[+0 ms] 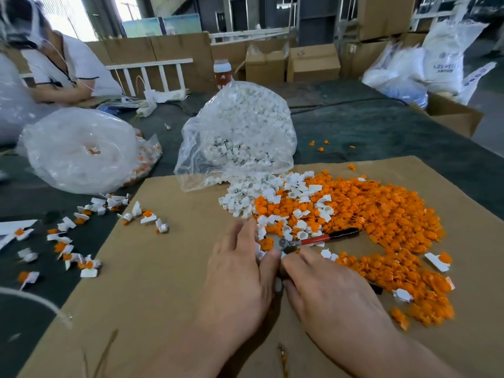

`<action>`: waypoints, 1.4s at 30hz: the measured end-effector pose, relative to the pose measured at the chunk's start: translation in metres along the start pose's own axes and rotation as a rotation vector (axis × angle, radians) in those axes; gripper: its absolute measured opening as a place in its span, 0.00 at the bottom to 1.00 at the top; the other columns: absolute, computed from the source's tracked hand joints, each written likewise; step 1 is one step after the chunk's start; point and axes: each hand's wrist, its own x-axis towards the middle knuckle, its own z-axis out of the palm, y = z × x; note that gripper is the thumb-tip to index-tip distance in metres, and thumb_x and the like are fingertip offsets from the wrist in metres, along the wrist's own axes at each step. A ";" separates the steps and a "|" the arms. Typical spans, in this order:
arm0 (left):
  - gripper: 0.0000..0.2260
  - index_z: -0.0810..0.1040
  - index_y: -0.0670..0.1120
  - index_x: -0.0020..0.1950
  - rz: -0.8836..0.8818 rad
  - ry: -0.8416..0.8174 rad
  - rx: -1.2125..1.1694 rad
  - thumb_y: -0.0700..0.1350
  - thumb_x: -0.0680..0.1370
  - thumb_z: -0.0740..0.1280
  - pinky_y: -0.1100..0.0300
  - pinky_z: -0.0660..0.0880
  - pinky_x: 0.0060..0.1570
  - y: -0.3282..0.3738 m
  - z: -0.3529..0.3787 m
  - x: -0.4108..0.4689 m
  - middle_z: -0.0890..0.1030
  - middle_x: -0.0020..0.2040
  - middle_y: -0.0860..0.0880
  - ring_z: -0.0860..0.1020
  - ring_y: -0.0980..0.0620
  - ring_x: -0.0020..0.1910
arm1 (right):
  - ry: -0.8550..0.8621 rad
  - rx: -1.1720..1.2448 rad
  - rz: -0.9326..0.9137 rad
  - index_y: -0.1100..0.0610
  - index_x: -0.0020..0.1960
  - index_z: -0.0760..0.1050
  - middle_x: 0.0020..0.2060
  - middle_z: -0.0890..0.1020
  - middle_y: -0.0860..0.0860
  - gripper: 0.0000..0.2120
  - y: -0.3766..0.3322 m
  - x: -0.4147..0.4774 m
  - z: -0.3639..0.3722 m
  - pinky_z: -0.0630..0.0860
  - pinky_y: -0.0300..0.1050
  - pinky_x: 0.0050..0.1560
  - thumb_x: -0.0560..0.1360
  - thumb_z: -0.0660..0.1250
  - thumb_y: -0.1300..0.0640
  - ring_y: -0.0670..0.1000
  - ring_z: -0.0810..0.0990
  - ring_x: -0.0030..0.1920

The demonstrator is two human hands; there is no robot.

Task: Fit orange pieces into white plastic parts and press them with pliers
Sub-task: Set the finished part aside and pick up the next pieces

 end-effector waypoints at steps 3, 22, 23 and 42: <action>0.39 0.57 0.54 0.80 -0.001 -0.034 -0.115 0.70 0.72 0.47 0.60 0.53 0.76 0.003 -0.007 -0.005 0.57 0.81 0.54 0.54 0.57 0.78 | 0.036 0.016 0.012 0.46 0.57 0.64 0.48 0.69 0.45 0.05 0.002 -0.004 -0.002 0.73 0.44 0.37 0.81 0.56 0.50 0.48 0.73 0.42; 0.10 0.77 0.57 0.57 -0.083 -0.098 0.223 0.56 0.77 0.66 0.53 0.77 0.46 -0.003 -0.043 -0.031 0.75 0.49 0.58 0.77 0.54 0.48 | 0.160 0.086 -0.038 0.48 0.52 0.68 0.44 0.73 0.45 0.04 0.001 -0.001 -0.001 0.75 0.49 0.36 0.80 0.61 0.56 0.49 0.72 0.39; 0.08 0.77 0.56 0.55 -0.079 -0.085 0.211 0.55 0.78 0.66 0.52 0.77 0.45 -0.001 -0.044 -0.032 0.75 0.49 0.58 0.77 0.54 0.47 | 0.179 0.095 -0.040 0.49 0.52 0.69 0.43 0.75 0.45 0.04 0.001 0.000 -0.002 0.75 0.48 0.34 0.80 0.62 0.56 0.49 0.73 0.38; 0.07 0.80 0.58 0.46 -0.038 0.116 -0.297 0.58 0.77 0.64 0.69 0.70 0.33 0.021 -0.041 -0.015 0.80 0.37 0.56 0.77 0.60 0.39 | 0.388 0.427 0.094 0.44 0.55 0.73 0.44 0.77 0.38 0.06 0.014 0.002 -0.003 0.76 0.37 0.40 0.80 0.61 0.51 0.41 0.78 0.44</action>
